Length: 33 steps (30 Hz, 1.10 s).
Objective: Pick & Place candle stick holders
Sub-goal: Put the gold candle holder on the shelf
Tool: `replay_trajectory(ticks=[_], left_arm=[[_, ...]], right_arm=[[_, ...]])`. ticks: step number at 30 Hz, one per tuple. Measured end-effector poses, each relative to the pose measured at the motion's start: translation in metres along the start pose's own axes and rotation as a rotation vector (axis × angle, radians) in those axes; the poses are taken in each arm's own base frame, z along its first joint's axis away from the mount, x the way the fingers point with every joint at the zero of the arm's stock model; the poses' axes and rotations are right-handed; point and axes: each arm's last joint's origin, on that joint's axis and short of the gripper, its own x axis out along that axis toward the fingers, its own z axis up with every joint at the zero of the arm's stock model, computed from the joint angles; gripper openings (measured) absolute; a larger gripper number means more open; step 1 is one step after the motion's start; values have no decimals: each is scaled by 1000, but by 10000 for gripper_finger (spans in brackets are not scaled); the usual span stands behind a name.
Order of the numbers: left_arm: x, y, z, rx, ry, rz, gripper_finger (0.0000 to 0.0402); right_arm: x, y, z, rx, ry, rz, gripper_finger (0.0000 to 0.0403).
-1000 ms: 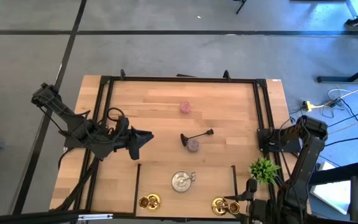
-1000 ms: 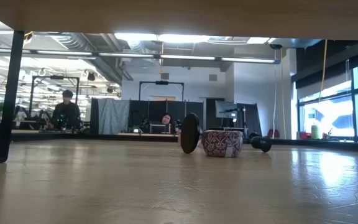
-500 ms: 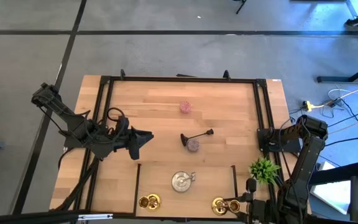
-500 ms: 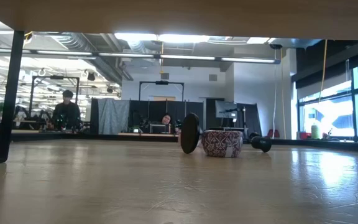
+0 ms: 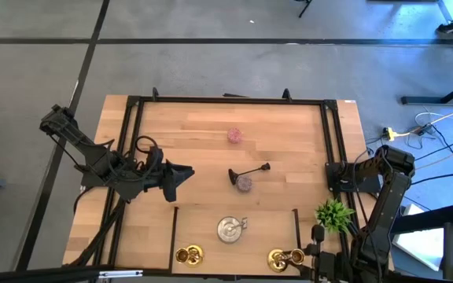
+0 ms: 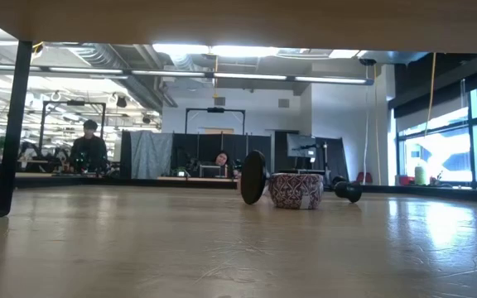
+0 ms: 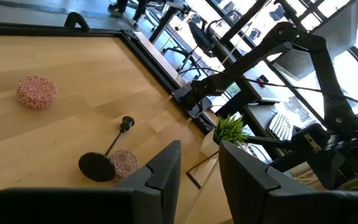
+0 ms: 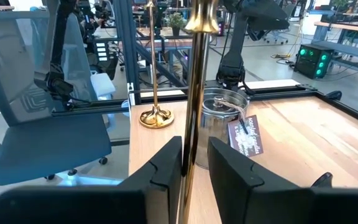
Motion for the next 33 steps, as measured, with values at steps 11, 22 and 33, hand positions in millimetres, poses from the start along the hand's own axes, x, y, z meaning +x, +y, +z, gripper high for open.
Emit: replay_trajectory(ticks=[11, 22, 33], left_arm=[[0, 0, 0, 0, 0, 0, 104], [0, 0, 0, 1, 0, 0, 104], [0, 0, 0, 4, 1, 2, 104]], right_arm=[[2, -2, -1, 3, 5, -9, 80], [2, -2, -2, -9, 14, -6, 79], [2, -3, -3, -3, 23, 0, 62]])
